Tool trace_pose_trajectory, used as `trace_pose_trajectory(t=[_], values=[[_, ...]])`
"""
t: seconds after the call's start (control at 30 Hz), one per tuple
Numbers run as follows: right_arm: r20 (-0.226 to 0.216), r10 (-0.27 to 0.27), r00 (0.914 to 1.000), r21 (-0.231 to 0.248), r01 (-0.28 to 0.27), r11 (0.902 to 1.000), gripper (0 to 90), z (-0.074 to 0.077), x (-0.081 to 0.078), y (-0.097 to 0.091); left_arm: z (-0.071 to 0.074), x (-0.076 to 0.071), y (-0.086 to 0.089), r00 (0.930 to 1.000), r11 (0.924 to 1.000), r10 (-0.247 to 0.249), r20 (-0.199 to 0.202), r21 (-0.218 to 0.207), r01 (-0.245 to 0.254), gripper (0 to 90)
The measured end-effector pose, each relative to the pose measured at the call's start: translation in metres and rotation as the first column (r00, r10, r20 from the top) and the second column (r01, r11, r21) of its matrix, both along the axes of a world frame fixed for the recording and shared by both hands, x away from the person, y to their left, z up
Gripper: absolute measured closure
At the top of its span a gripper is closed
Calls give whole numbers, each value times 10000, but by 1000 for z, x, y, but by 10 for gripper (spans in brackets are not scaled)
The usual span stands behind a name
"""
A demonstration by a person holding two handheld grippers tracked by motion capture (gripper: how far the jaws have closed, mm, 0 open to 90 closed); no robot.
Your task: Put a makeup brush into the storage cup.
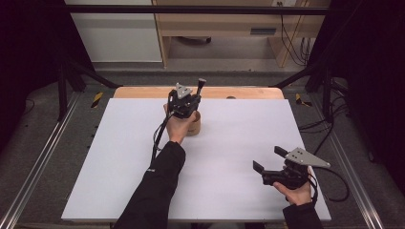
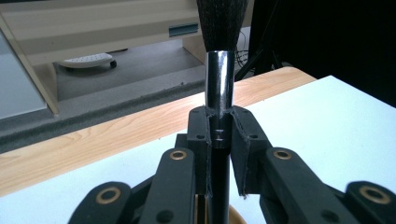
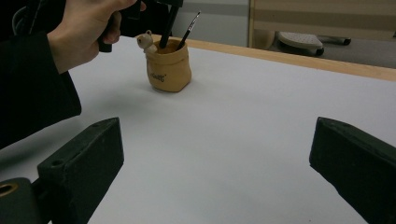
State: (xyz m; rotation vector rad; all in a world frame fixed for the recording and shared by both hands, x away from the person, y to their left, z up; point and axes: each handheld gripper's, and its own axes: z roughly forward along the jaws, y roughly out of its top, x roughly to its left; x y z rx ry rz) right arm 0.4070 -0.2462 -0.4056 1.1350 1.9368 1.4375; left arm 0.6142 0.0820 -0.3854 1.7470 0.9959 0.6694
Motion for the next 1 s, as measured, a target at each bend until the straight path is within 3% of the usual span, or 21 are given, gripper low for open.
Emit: trace_pose_trajectory(t=[0.6,1.0], values=[[-14,14,10000,-5,-14,10000,36,0,0,2,-20,-3,6,9995,9997,-8,-318,248,16,783],[9,72,10000,-30,-72,10000,36,0,0,4,-27,-8,7,9982,9979,-129,-582,630,166,782]])
